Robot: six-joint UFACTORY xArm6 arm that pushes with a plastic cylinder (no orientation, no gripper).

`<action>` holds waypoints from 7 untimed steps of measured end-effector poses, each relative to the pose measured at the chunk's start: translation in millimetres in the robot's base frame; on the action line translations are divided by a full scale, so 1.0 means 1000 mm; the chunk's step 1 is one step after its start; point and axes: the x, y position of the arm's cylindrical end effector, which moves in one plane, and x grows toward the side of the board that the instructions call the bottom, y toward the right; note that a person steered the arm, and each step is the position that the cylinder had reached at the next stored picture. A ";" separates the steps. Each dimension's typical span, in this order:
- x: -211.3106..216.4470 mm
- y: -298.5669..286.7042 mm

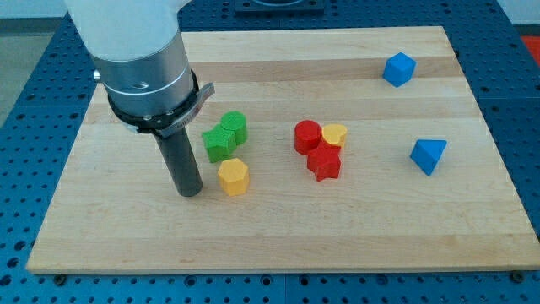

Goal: Push yellow hexagon below to the red circle

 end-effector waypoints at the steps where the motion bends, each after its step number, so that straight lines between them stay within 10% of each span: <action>1: 0.000 0.021; 7: -0.017 0.173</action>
